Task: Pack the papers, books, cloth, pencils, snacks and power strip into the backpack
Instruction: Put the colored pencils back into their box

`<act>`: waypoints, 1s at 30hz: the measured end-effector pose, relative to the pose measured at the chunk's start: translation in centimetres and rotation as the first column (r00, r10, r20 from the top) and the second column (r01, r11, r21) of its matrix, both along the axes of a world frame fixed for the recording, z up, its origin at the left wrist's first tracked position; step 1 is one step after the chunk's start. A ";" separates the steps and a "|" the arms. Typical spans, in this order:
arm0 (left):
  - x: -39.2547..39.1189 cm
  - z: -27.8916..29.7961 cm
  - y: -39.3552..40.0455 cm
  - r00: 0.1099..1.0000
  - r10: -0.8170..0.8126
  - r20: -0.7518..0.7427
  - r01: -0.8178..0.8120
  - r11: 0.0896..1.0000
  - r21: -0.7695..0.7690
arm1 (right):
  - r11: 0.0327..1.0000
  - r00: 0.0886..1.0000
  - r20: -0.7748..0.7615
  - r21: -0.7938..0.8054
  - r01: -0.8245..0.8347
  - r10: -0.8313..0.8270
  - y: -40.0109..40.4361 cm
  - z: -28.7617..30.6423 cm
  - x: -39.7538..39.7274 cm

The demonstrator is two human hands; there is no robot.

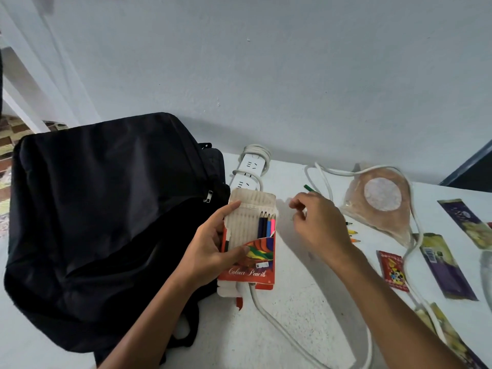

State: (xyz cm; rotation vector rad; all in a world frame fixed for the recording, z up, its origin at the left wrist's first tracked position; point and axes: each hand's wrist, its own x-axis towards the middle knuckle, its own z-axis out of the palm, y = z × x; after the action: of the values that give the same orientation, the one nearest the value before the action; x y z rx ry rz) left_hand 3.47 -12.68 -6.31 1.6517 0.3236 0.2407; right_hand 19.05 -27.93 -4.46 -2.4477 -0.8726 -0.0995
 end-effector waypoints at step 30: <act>0.1 0.0 -0.1 1.000 0.000 -0.003 0.000 1.000 -0.017 | 0.968 0.970 -0.009 -0.055 -0.243 0.243 -0.7 -2.3 0.0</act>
State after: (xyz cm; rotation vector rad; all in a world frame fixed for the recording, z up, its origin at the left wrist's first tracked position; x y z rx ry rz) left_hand 3.53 -12.75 -6.33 1.6355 0.3274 0.2350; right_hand 19.03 -28.63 -6.80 -2.3683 -1.1814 0.0165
